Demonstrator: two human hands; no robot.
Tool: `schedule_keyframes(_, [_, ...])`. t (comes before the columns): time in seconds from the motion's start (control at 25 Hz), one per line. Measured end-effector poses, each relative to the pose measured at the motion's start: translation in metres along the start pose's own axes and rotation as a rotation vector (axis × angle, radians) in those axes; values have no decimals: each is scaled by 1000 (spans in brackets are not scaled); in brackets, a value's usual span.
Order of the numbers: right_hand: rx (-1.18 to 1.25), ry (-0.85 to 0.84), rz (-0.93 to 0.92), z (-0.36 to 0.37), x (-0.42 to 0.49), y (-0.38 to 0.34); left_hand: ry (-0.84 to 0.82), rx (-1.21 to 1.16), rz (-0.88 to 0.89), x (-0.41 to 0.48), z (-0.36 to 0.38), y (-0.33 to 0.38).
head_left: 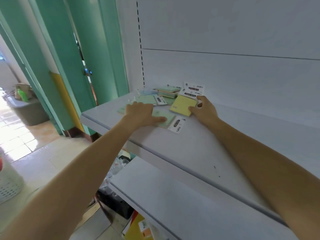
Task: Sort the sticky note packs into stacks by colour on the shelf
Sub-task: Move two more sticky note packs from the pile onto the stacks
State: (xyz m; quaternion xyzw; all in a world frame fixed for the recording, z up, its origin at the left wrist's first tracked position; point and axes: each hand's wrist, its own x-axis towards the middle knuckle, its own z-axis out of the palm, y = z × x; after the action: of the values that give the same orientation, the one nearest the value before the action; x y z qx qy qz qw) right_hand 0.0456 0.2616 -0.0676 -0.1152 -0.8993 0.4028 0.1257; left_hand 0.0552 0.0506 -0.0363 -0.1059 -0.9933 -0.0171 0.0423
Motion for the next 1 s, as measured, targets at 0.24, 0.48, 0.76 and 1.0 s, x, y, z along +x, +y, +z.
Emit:
schedule_keyframes(0.24, [89,115,-32,-2,-1,7,-273,-286,315,30,-1,-6])
schedule_keyframes(0.48, [99,195,-62,-5,-4,8,-343,-337,403,49,-21,-17])
schedule_keyframes(0.76, [34,225,-142,-22,-17,3,-281,-857,251,46,-25,-38])
schedule_keyframes(1.0, [-55,253,-105,-53,-48,12,-305,-1084,271,41,-19,-25])
